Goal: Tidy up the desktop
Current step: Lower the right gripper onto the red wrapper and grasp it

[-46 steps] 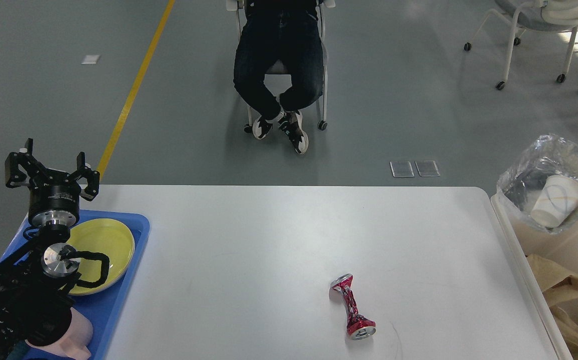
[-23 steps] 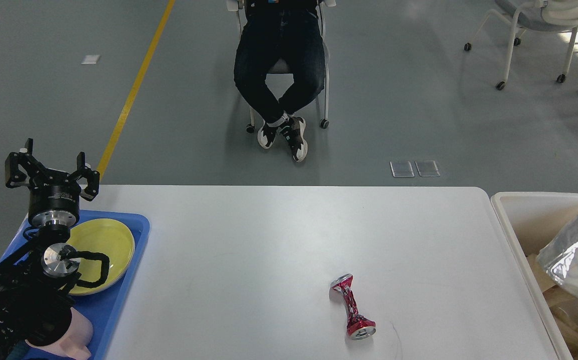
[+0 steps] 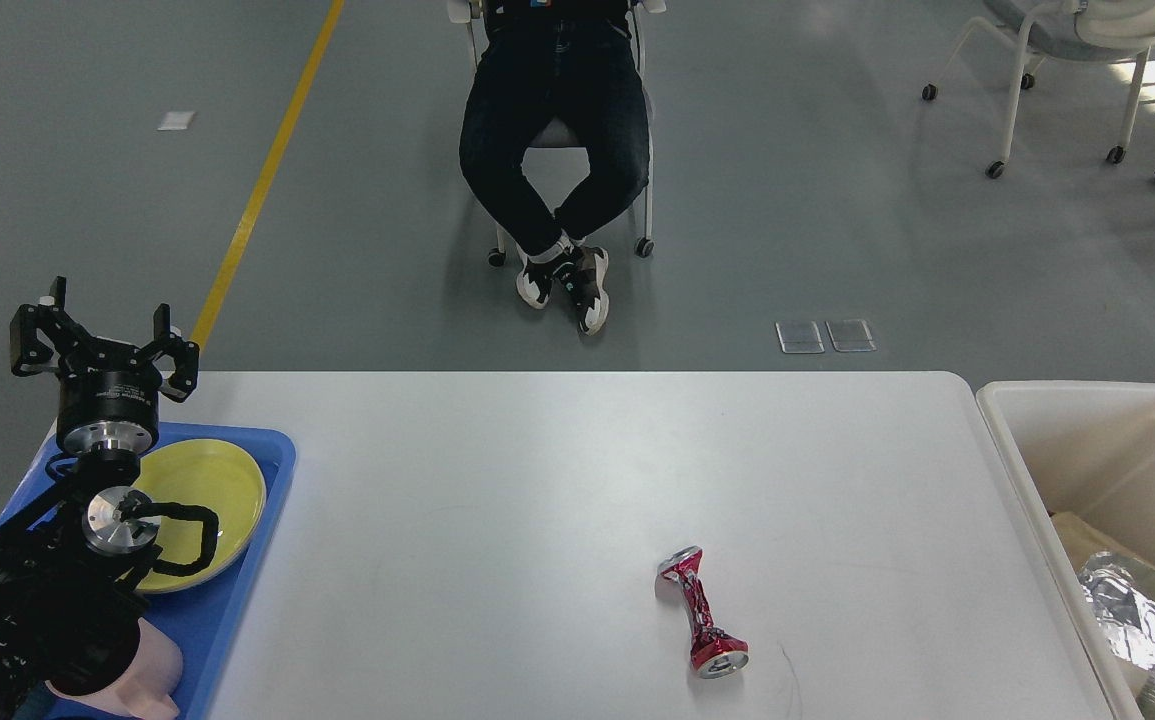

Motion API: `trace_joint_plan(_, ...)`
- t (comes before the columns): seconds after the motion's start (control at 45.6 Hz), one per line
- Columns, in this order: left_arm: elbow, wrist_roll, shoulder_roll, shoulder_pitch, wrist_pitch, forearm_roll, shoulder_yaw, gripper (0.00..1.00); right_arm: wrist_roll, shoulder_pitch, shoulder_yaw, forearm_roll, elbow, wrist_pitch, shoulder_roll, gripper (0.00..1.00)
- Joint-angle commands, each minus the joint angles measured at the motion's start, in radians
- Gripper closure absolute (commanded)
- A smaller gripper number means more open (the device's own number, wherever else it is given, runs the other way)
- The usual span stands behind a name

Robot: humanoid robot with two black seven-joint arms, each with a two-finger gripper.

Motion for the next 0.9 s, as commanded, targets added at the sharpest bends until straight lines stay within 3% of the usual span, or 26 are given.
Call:
trace_joint_plan(0.0,0.000,-0.001,0.000,0.000,0.000,-0.001,0.000,0.03,0.000,0.173,-0.004,0.000,0.109,0.000,0.025,0.00)
trace_joint_plan(0.176,0.000,0.000,0.000,0.000,0.000,0.000,0.000,0.03,0.000,0.375,-0.182,0.009,0.225,-0.003,0.151,0.00)
trace_joint_plan(0.373,0.000,0.000,0.000,0.000,0.000,0.000,0.000,0.03,0.000,0.543,-0.449,0.218,0.294,0.000,0.338,0.00)
trace_joint_plan(0.527,0.000,-0.001,0.000,0.000,0.000,0.000,0.000,0.03,0.000,0.670,-0.578,0.249,0.432,0.035,0.447,0.00)
trace_joint_plan(0.636,0.000,0.000,0.000,0.000,0.000,0.000,0.000,0.03,0.000,0.780,-0.581,0.249,0.534,0.162,0.484,0.00)
trace_joint_plan(0.878,0.000,0.000,0.000,0.000,0.000,0.000,0.000,0.03,0.000,1.023,-0.572,0.249,0.609,0.663,0.591,0.00)
